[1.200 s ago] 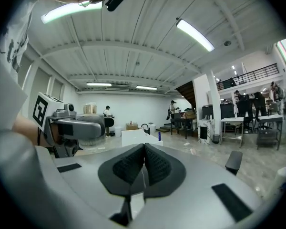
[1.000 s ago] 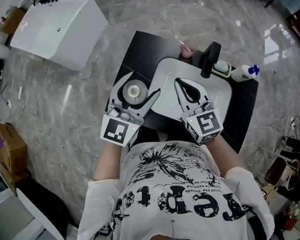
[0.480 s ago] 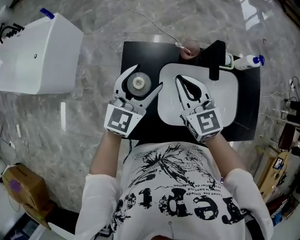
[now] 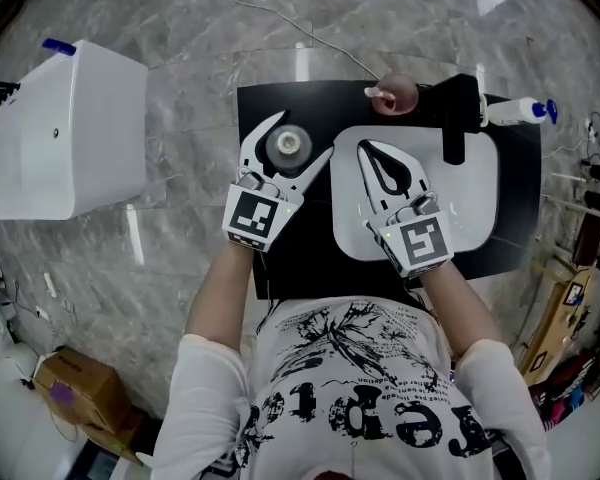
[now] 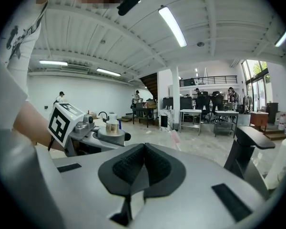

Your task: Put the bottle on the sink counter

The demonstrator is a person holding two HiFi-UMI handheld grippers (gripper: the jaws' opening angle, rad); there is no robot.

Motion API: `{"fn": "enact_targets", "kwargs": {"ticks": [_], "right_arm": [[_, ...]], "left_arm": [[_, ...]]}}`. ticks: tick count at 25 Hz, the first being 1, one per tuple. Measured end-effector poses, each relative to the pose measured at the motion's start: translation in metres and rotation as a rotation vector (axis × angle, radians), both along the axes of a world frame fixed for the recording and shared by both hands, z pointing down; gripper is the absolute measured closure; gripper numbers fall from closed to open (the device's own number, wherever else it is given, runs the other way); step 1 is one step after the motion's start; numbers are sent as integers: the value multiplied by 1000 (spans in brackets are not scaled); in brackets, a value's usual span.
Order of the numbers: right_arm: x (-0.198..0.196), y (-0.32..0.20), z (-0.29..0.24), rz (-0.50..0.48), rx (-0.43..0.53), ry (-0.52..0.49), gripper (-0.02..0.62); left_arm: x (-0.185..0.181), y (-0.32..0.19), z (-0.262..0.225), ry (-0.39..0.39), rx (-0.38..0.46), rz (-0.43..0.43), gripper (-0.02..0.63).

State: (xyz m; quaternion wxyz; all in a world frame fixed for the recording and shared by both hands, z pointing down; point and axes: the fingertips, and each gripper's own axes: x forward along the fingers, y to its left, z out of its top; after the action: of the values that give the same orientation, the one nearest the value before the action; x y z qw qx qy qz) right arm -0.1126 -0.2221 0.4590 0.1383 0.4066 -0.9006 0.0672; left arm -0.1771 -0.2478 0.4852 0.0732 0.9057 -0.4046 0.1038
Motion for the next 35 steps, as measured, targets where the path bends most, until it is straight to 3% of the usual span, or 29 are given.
{"fn": "enact_targets", "kwargs": {"ticks": [15, 35], "right_arm": [[-3, -32, 51, 50, -62, 20, 580], [4, -31, 52, 93, -78, 8, 580]], "left_arm": [[-7, -54, 91, -98, -127, 3, 261], [-10, -51, 109, -187, -181, -9, 261]]}}
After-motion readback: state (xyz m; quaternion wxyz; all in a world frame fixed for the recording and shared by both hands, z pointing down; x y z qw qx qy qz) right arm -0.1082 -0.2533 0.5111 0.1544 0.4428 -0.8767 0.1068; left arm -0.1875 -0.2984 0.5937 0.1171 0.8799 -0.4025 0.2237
